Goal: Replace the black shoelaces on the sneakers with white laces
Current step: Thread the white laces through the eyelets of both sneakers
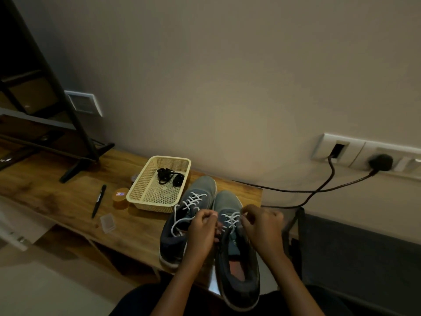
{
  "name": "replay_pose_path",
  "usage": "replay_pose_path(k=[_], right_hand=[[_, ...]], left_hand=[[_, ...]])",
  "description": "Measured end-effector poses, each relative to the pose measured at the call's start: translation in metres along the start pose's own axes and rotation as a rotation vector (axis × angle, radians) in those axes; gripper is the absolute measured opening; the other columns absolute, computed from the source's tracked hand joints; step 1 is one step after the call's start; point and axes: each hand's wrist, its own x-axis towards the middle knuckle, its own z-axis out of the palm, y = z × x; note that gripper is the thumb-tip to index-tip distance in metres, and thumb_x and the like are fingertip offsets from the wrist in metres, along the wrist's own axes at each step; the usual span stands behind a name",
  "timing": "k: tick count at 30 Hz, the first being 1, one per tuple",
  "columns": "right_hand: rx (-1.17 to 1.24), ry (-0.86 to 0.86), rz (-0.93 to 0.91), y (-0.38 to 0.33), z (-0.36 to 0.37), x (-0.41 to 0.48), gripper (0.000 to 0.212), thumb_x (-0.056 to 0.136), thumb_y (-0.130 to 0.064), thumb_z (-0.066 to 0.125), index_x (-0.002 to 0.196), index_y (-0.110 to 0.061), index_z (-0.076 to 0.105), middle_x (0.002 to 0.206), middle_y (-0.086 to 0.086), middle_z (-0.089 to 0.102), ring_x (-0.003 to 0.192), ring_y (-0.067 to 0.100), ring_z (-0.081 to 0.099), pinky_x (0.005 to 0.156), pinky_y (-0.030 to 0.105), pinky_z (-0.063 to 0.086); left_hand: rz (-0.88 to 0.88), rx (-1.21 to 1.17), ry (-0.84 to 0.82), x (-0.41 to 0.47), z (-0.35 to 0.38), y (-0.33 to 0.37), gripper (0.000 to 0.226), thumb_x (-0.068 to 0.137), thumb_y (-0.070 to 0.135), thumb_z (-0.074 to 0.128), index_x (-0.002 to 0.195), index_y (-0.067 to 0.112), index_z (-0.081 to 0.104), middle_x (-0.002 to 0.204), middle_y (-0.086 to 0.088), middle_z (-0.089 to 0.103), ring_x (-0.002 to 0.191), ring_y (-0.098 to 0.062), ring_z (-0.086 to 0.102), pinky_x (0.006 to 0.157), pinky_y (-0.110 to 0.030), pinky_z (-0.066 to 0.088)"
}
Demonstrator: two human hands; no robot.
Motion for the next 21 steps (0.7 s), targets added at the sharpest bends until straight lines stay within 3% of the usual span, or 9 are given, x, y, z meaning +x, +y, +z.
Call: replay_pose_path(k=[4,6,8,10,12,15,21], right_hand=[[0.108,-0.028,0.123,0.002,-0.001,-0.004,0.003,0.086,-0.023,0.060,0.084,-0.023,0.058,0.087,-0.010,0.060,0.098,0.015,0.054,0.084,0.024,0.015],[0.013,-0.138,0.136,0.004,-0.003,-0.010,0.009,0.086,-0.034,0.059,0.085,-0.025,0.061,0.098,-0.012,0.054,0.108,0.014,0.043,0.087,0.029,0.017],[-0.124,-0.237,0.117,0.003,-0.002,-0.018,0.020,0.083,-0.045,0.061,0.094,-0.029,0.063,0.108,-0.013,0.045,0.111,0.014,0.033,0.088,0.030,0.018],[-0.176,-0.201,0.093,0.002,0.002,-0.025,0.024,0.079,-0.045,0.065,0.098,-0.029,0.064,0.115,-0.011,0.042,0.110,0.014,0.031,0.089,0.031,0.019],[-0.142,-0.109,0.091,0.000,0.006,-0.029,0.019,0.073,-0.036,0.073,0.088,-0.026,0.068,0.115,-0.007,0.047,0.107,0.016,0.033,0.087,0.031,0.018],[-0.108,-0.004,0.089,0.003,0.012,-0.031,0.017,0.059,-0.025,0.084,0.068,-0.023,0.069,0.103,-0.004,0.056,0.099,0.023,0.042,0.083,0.035,0.023],[-0.116,0.022,0.102,0.003,0.015,-0.032,0.018,0.056,-0.024,0.086,0.064,-0.020,0.069,0.103,-0.002,0.058,0.098,0.026,0.044,0.081,0.036,0.025]], left_hand=[[0.236,0.501,-0.025,-0.005,-0.007,-0.006,0.013,0.094,0.020,0.053,0.085,0.020,0.062,0.077,0.007,0.063,0.072,-0.007,0.059,0.061,-0.012,0.043],[0.317,0.644,-0.035,-0.007,-0.007,-0.008,0.015,0.091,0.021,0.057,0.089,0.018,0.071,0.085,0.005,0.068,0.079,-0.008,0.061,0.070,-0.021,0.048],[0.342,0.710,-0.051,-0.009,-0.007,-0.006,0.016,0.090,0.023,0.058,0.094,0.019,0.073,0.093,0.004,0.068,0.084,-0.011,0.062,0.077,-0.030,0.050],[0.341,0.758,-0.055,-0.010,-0.007,-0.004,0.016,0.090,0.026,0.058,0.096,0.023,0.072,0.099,0.006,0.065,0.086,-0.008,0.059,0.074,-0.026,0.047],[0.348,0.814,-0.030,-0.010,-0.008,-0.002,0.014,0.092,0.028,0.055,0.096,0.024,0.067,0.103,0.008,0.061,0.088,-0.005,0.056,0.070,-0.020,0.037],[0.353,0.891,0.023,-0.014,-0.007,0.001,0.015,0.097,0.030,0.045,0.096,0.022,0.059,0.108,0.005,0.054,0.093,-0.009,0.054,0.070,-0.021,0.033],[0.370,0.994,0.181,-0.017,-0.026,0.008,0.020,0.098,0.035,0.043,0.107,0.026,0.059,0.122,0.006,0.046,0.105,-0.009,0.046,0.080,-0.022,0.038]])
